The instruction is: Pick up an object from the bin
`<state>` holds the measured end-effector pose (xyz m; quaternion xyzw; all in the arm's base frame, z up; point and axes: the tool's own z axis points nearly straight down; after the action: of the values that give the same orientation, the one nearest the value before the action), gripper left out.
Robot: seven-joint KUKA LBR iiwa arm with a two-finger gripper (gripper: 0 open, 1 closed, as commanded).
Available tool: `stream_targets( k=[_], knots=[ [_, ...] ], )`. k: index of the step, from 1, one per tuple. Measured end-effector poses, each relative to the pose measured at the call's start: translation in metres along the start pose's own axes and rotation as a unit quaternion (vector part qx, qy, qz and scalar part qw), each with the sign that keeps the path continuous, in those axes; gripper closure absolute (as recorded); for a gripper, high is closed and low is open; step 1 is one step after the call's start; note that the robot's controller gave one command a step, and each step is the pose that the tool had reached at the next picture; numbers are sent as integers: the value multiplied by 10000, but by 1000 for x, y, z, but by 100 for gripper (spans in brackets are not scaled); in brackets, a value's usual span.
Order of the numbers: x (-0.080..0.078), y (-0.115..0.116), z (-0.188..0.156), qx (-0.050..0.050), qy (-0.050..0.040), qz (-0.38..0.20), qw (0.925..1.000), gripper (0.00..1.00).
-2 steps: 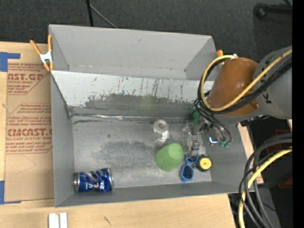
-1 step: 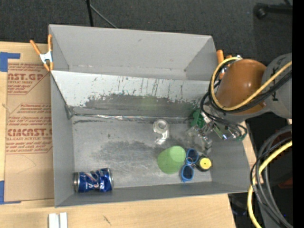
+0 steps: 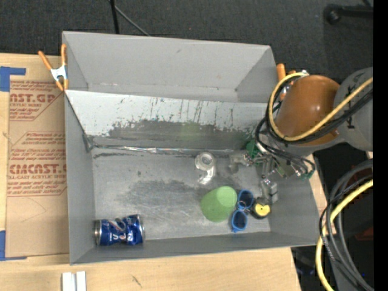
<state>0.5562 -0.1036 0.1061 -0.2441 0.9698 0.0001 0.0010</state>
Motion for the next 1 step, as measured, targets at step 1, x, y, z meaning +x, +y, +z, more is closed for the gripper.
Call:
stream_targets(
  k=[1],
  knots=[
    [54,47,37,6,-15,-599,9982,0]
  ],
)
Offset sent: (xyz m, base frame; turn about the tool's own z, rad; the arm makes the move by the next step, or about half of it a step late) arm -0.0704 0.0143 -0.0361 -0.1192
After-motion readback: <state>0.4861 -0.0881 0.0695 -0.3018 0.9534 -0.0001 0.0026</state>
